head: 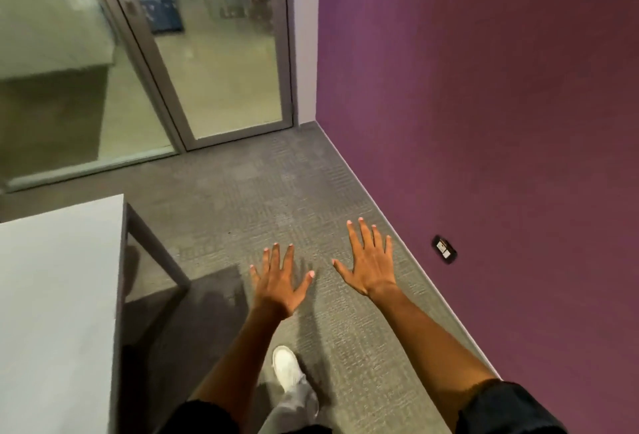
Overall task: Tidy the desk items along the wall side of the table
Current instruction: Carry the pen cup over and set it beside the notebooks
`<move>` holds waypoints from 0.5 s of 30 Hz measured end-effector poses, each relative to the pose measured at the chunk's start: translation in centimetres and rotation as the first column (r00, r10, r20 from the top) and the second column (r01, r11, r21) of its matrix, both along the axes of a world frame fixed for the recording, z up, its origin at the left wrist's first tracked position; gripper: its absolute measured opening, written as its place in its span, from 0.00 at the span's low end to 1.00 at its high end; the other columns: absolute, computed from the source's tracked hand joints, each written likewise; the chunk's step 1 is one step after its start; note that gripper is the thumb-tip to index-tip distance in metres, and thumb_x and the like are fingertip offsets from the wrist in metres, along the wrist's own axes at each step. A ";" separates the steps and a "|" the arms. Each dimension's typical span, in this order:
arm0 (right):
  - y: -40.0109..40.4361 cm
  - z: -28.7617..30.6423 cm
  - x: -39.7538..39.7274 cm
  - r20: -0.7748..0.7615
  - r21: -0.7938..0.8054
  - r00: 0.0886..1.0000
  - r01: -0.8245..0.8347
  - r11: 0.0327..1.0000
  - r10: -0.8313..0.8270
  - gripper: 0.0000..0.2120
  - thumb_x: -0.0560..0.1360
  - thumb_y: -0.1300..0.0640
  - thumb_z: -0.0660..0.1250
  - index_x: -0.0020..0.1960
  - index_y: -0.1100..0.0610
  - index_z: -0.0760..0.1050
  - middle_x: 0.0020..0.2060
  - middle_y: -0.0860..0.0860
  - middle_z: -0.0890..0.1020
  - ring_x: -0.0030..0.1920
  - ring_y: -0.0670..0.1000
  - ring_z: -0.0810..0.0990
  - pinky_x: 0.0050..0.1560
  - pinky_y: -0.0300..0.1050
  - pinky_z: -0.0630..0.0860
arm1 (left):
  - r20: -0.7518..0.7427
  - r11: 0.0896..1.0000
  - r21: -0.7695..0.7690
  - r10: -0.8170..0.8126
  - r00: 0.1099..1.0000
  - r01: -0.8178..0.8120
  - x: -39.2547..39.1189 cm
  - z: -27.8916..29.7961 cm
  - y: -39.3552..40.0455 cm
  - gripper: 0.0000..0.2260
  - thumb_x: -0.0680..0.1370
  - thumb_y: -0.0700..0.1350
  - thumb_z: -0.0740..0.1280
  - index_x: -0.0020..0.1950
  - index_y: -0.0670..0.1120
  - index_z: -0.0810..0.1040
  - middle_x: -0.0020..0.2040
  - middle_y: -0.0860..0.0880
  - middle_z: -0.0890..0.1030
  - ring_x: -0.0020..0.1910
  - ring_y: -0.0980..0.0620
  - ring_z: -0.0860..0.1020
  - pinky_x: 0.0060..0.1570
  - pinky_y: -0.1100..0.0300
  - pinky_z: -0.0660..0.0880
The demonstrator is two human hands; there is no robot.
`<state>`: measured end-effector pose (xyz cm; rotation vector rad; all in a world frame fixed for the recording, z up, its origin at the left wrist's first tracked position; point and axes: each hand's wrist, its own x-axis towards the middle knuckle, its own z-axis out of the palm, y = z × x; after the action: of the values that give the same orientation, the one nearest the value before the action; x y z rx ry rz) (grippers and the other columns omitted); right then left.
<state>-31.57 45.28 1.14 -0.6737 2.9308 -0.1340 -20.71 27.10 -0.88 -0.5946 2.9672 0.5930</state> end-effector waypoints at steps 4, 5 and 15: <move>-6.4 -0.9 -7.1 0.003 -0.011 0.996 -0.085 0.996 0.085 0.44 0.75 0.29 0.51 0.79 0.49 0.35 0.80 0.53 0.40 0.80 0.59 0.44 0.77 0.64 0.44 | -0.009 0.997 -0.030 0.069 0.998 -0.069 -5.7 -0.6 -5.2 0.35 0.77 0.66 0.57 0.79 0.50 0.54 0.80 0.42 0.52 0.79 0.41 0.49 0.73 0.36 0.52; -8.2 -1.1 -8.8 0.008 -0.011 0.995 -0.098 0.995 0.098 0.44 0.75 0.29 0.51 0.79 0.49 0.35 0.80 0.53 0.40 0.80 0.60 0.44 0.77 0.64 0.45 | 0.016 0.996 -0.010 0.093 0.996 -0.093 -7.4 -0.7 -6.8 0.35 0.77 0.66 0.56 0.79 0.51 0.52 0.80 0.43 0.50 0.79 0.42 0.47 0.74 0.36 0.51; -27.2 0.1 -22.7 0.007 -0.082 0.968 -0.249 0.965 0.250 0.43 0.75 0.31 0.56 0.80 0.49 0.40 0.80 0.53 0.42 0.80 0.59 0.45 0.77 0.64 0.46 | 0.021 0.956 0.015 0.291 0.956 -0.292 -20.1 1.0 -23.8 0.36 0.77 0.68 0.51 0.80 0.52 0.46 0.81 0.46 0.45 0.79 0.44 0.42 0.75 0.37 0.44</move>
<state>-54.23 18.04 1.28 -1.0408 2.8056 -0.2304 -40.84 3.31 0.10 -1.0415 2.8731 0.6286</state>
